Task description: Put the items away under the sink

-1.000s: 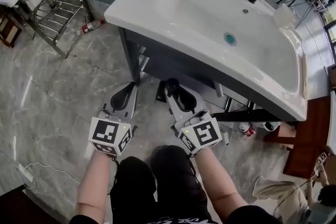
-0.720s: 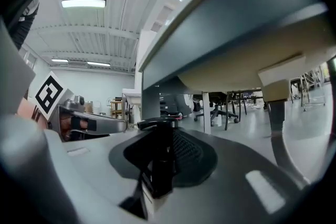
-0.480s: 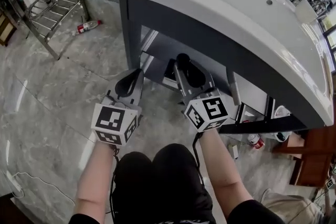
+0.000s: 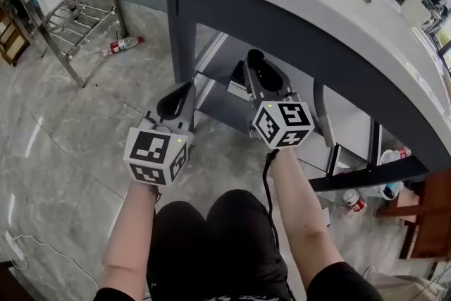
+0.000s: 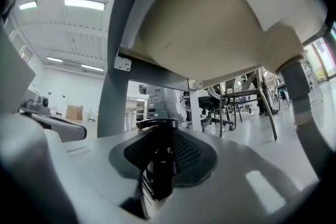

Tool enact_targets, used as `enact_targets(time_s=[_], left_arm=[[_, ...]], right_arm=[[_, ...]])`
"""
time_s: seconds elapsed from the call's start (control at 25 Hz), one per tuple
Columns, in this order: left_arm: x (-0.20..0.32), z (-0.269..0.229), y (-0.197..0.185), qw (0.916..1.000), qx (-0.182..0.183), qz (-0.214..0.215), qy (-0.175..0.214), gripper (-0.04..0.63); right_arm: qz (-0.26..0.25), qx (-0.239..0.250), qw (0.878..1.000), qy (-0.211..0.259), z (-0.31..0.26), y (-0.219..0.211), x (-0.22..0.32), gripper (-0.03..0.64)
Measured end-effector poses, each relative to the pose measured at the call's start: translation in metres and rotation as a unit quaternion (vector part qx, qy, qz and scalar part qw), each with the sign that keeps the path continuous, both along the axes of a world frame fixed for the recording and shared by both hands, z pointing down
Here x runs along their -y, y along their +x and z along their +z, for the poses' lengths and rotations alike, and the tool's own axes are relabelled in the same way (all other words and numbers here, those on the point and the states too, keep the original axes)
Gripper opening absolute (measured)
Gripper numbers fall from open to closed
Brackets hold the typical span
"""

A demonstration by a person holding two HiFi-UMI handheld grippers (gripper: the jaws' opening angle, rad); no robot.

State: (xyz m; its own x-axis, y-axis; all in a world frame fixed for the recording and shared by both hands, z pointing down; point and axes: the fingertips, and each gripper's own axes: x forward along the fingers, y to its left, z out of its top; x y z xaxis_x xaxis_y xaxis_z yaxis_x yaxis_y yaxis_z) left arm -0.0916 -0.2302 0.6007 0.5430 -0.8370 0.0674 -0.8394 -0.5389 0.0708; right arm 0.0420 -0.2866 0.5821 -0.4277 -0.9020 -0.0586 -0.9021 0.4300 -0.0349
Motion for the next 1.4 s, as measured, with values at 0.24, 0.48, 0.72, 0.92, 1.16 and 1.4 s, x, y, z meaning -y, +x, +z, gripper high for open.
enact_targets(time_s=[0.24,0.48,0.72,0.92,1.16,1.4], left_arm=[[-0.002,0.005,-0.005,1.0000,0.002,-0.001,0.002,0.009],[-0.005,0.012,-0.011,1.0000,0.006,0.001,0.000,0.009],[-0.010,0.008,-0.011,1.0000,0.004,0.001,0.006,0.009],[-0.013,0.006,-0.013,0.9998,-0.004,-0.004,0.017,0.009],[-0.021,0.008,-0.009,0.9994,0.008,0.000,0.034,0.009],[-0.022,0.007,-0.015,0.9995,-0.007,-0.002,0.031,0.009]], right_arm=[[0.024,0.001,1.000,0.010,-0.002,0.010,0.028,0.081],[0.040,0.010,0.999,0.026,0.002,0.010,0.039,0.081],[0.039,0.010,0.999,0.014,0.005,0.010,0.038,0.091],[0.023,-0.014,1.000,0.016,0.008,0.015,0.019,0.160],[0.056,0.020,0.998,0.025,0.008,0.041,-0.023,0.078],[0.040,0.068,0.997,0.022,0.008,0.036,-0.044,0.002]])
